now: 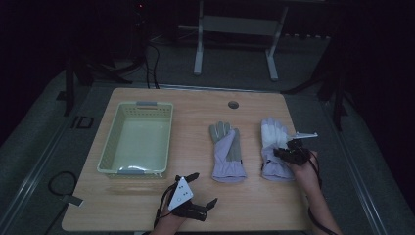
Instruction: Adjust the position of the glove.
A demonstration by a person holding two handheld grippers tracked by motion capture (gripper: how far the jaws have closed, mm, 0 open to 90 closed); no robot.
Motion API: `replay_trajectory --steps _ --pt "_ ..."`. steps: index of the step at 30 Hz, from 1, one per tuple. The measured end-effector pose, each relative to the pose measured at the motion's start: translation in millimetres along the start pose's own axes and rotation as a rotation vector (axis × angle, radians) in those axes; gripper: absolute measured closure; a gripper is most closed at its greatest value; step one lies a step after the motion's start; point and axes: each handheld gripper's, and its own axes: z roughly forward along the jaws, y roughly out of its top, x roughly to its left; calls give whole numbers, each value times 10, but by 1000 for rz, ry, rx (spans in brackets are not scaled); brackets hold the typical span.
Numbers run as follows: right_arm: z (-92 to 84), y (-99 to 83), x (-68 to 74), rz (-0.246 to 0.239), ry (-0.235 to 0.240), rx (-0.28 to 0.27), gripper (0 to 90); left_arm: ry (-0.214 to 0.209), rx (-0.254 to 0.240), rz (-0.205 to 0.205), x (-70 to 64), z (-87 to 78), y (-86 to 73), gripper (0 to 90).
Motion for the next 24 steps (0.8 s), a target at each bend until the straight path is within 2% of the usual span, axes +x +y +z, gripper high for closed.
replay_trajectory --steps 4,6,9,14,18,20,24 --pt "-115 63 8 12 -8 -5 808 -1 0 -1 3 0 0 0" --pt "-182 105 19 19 4 -4 809 0 1 -1 3 0 0 0" --pt "-308 182 61 26 -1 -30 810 0 0 0 0 0 0 0" --pt "-535 356 193 12 -14 -78 810 0 0 -1 -1 1 0 0" --pt "-679 503 303 7 -5 -111 810 -1 0 0 -1 1 0 0" --pt "-708 536 335 9 -1 -117 810 0 0 1 -3 1 0 0" --pt "-774 663 522 -12 9 -131 810 -1 -1 2 -3 1 0 0"
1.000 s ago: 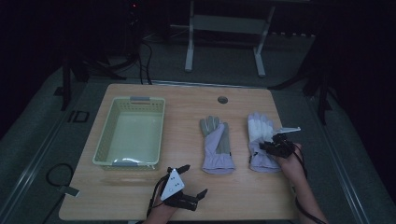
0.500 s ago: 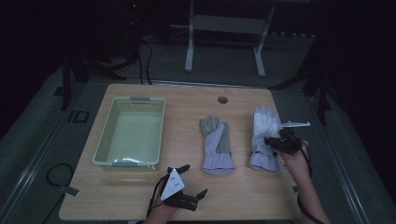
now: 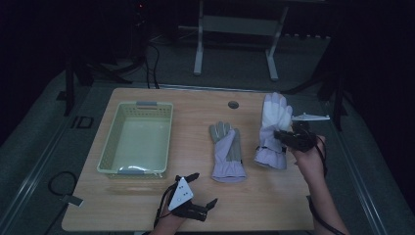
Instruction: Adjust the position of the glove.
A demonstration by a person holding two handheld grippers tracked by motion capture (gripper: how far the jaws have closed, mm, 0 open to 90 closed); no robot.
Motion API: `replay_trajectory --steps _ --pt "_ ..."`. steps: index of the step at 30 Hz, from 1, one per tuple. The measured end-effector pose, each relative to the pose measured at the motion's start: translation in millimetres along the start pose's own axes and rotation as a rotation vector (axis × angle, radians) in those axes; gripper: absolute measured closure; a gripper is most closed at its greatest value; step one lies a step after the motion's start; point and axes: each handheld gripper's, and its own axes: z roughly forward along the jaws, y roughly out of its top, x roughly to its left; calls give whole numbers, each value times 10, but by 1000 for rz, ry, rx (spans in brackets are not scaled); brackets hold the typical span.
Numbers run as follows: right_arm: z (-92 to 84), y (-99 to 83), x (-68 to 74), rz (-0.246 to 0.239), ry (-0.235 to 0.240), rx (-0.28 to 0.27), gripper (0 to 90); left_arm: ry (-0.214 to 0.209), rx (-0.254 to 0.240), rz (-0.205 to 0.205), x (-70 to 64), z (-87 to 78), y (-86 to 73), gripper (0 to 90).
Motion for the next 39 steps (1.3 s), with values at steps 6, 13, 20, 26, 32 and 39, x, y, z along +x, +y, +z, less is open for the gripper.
replay_trajectory --steps 6,13,20,26,32,39 --pt "15 145 335 -42 47 5 811 -1 0 0 1 -1 0 0" --pt "81 222 730 -84 93 26 810 -2 0 0 2 0 0 0" --pt "297 164 1018 -105 97 75 810 -3 1 0 1 -1 0 0" --pt "516 112 1089 -100 73 118 809 -3 1 0 1 -1 0 0" --pt "737 70 1132 -93 58 160 808 -1 2 4 1 0 1 0" --pt "971 -34 1131 -118 27 223 801 -2 3 5 1 -1 1 0"
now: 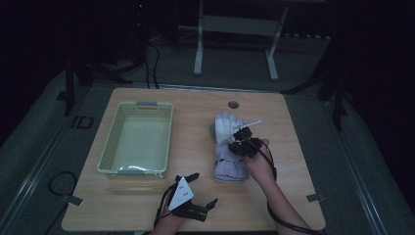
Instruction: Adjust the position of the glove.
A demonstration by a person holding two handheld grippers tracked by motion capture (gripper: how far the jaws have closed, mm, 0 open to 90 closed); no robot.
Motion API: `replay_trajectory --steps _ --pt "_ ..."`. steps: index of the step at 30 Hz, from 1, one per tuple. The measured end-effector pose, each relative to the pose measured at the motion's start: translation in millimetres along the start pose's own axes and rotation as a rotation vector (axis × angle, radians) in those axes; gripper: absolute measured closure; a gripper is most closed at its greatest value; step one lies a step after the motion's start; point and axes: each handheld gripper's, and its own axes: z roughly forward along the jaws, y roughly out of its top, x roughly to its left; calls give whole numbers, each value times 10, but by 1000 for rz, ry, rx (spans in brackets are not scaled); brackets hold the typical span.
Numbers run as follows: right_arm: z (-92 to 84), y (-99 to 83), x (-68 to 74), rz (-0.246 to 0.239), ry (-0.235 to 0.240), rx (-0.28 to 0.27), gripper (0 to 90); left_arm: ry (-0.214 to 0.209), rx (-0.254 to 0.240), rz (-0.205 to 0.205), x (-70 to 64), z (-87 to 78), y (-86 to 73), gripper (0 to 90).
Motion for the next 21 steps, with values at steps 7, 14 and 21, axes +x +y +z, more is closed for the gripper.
replay_trajectory --steps 7,14,21 --pt "75 -91 -3 -18 4 26 800 2 -1 3 -3 0 -1 0" --pt "43 -176 -58 -17 15 22 788 5 -1 -2 -4 2 0 0" --pt "9 -148 -66 -40 41 -1 693 6 0 -5 2 0 0 0"
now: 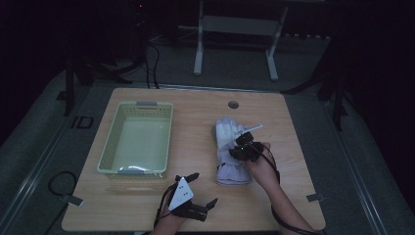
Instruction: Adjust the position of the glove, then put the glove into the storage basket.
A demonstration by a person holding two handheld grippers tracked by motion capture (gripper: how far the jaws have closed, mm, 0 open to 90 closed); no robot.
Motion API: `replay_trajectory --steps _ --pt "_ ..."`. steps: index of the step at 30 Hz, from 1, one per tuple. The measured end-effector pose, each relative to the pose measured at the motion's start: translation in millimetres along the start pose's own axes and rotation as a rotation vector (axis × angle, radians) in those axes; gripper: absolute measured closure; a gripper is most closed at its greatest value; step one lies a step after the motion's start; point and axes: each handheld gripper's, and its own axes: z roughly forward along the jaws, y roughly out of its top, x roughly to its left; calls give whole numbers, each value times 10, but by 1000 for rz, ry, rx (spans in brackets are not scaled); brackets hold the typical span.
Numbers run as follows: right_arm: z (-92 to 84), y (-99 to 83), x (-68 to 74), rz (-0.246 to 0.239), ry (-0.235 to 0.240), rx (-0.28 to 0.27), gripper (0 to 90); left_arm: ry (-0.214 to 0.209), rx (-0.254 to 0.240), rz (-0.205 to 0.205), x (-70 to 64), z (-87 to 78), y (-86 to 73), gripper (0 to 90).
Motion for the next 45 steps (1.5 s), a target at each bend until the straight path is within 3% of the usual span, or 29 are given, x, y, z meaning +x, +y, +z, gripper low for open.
replay_trajectory --steps 4,10,12,19,22,26,29,31,33,36,37,39,41,42,43,45 --pt "-61 -11 -30 -9 14 -27 629 0 -2 -11 7 -1 0 0" --pt "-188 -44 -84 -25 64 -76 430 4 -1 -16 13 -1 0 0" --pt "-240 -63 -126 -20 95 -107 328 4 2 -24 22 0 1 0" --pt "-342 -179 -281 -6 153 -152 170 24 37 -24 28 21 14 0" --pt "-362 -237 -313 -26 159 -180 167 30 57 -24 28 38 22 0" --pt "-363 -325 -308 -124 103 -256 146 63 116 -31 35 87 44 0" --pt "-374 -355 -305 -138 95 -272 142 82 136 -37 40 102 85 0" --pt "-391 -375 -317 -122 99 -281 134 85 147 -37 41 103 110 0" --pt "-410 -399 -325 -118 78 -306 125 87 187 -47 34 110 200 0" --pt "-427 -425 -342 -122 105 -310 98 91 221 -43 31 134 277 6" --pt "-433 -438 -352 -126 79 -307 106 98 223 -48 39 162 359 5" --pt "-448 -441 -372 -126 71 -307 122 133 236 -57 48 210 472 5" --pt "-471 -435 -392 -140 66 -325 138 104 228 -96 91 250 591 6" --pt "-471 -435 -392 -140 66 -325 138 104 228 -96 91 250 591 6" --pt "-473 -412 -427 -136 74 -328 146 102 241 -110 131 321 715 6" --pt "-459 -387 -450 -128 66 -333 185 105 253 -128 170 401 810 9"
